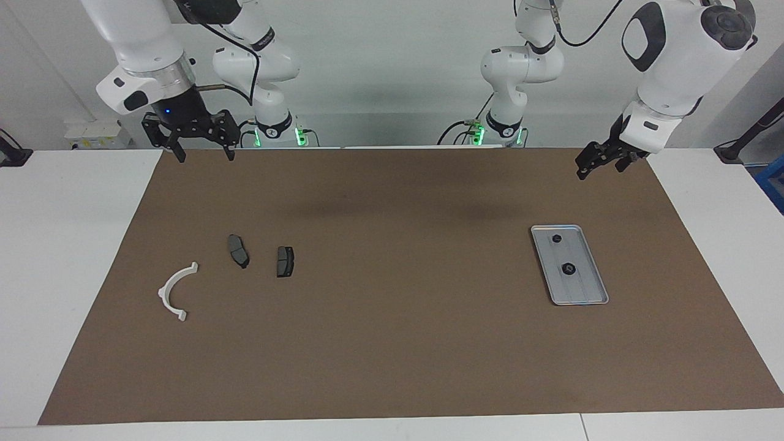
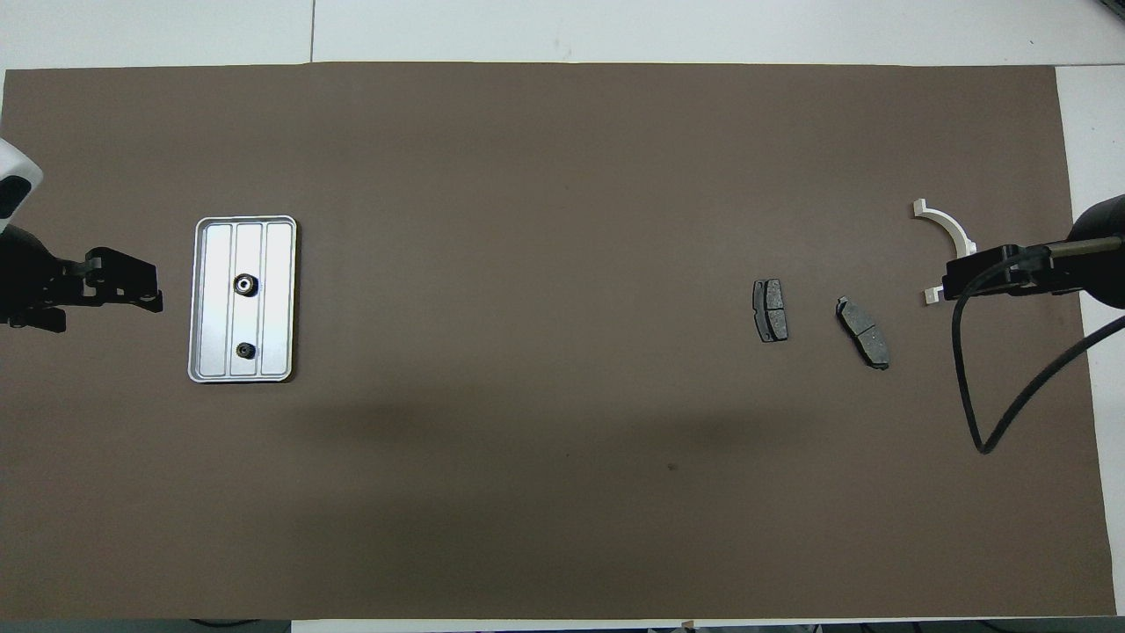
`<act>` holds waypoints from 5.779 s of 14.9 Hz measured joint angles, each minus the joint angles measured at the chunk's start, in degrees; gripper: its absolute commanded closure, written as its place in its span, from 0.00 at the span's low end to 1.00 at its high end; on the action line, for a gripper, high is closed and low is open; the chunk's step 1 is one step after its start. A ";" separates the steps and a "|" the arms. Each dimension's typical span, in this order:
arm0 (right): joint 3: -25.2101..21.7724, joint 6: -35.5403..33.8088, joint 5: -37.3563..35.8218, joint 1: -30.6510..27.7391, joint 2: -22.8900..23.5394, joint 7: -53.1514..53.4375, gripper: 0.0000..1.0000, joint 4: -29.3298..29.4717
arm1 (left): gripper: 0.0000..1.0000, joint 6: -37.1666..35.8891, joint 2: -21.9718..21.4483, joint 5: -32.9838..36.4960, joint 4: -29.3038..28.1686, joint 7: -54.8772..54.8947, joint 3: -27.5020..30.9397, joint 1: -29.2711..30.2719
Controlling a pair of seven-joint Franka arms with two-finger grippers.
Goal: Place bearing gear from tray to pile
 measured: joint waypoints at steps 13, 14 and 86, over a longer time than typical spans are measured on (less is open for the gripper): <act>0.00 0.12 0.00 0.00 0.00 0.00 0.00 0.01 | 0.00 5.89 0.29 0.00 -0.82 -0.57 -0.84 -0.04; 0.00 0.12 0.00 0.00 0.00 0.00 0.00 0.01 | 0.00 7.00 0.88 0.00 -1.30 -0.57 -0.75 -0.03; 0.42 23.73 -1.26 33.19 38.52 53.45 0.00 16.84 | 0.39 42.47 6.63 -3.68 -32.20 10.99 1.21 3.07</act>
